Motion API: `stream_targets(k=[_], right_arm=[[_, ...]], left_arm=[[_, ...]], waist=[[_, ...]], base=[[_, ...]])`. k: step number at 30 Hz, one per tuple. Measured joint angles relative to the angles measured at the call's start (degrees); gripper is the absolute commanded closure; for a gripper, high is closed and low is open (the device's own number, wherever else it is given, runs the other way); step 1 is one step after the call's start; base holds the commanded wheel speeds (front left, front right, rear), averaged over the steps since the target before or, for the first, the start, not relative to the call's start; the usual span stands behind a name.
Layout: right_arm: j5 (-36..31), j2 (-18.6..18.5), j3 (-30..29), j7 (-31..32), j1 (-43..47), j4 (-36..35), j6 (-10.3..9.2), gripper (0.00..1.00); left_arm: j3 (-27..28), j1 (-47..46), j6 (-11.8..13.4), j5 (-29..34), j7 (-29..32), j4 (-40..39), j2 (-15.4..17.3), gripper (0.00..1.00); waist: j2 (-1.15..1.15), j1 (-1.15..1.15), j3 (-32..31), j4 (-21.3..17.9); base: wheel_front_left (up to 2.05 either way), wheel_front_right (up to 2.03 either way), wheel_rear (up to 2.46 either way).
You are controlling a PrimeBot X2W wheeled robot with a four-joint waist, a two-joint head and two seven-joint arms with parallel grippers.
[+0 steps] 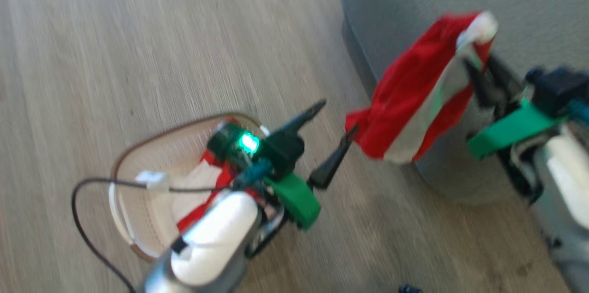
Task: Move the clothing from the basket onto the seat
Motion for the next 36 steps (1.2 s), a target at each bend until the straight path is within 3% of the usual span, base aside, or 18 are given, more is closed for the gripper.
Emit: stream_targets(k=[7, 12, 15, 20, 24, 30, 36], right_arm=[[2.45, -1.53, -2.49, 0.0, -14.9, 1.09, 0.0, 1.0], [5.11, -6.0, -4.33, 1.79, -27.64, 6.15, 0.0, 1.0], [6.48, -9.7, -6.47, 4.49, -35.51, 8.7, 0.01, 1.0], [7.06, -18.95, -12.36, 10.26, -45.94, 12.45, 0.01, 1.0], [5.71, -24.39, -17.2, 12.65, -49.86, 17.5, 0.01, 1.0], [2.6, -25.53, -24.29, 11.1, -49.37, 25.4, 0.01, 1.0], [0.1, -16.35, -26.95, 7.71, -42.73, 36.78, 0.02, 1.0]], left_arm=[[1.18, -10.77, -1.49, 2.03, 3.11, -3.5, 1.91, 0.0], [1.67, -17.23, -2.48, 2.93, 4.74, -4.43, 2.94, 0.0], [2.1, -20.95, -2.71, 3.33, 5.01, -4.31, 3.14, 0.0], [3.12, -24.83, -3.03, 3.32, 4.93, -3.25, 3.15, 0.0], [3.16, -25.73, -3.21, 3.31, 4.38, -2.74, 3.09, 0.0], [3.09, -25.76, -3.18, 3.31, 4.49, -2.9, 3.2, 0.0], [2.54, -25.64, -2.88, 3.3, 4.78, -2.54, 3.77, 0.0]], waist=[[0.0, 0.01, 10.22, 1.17], [0.0, 0.01, 17.52, 2.02], [0.0, 0.02, 21.41, 2.55], [0.0, 0.01, 26.03, 3.84], [0.0, 0.0, 28.34, 5.37], [0.0, -0.01, 31.45, 6.62], [0.0, 0.01, 34.93, 7.44]], base=[[0.0, 0.0, 0.0], [0.0, 0.0, 0.0], [0.0, 0.0, 0.0], [0.0, 0.0, 0.0], [0.0, 0.0, 0.0], [0.0, 0.0, 0.0], [0.0, 0.0, 0.0]])
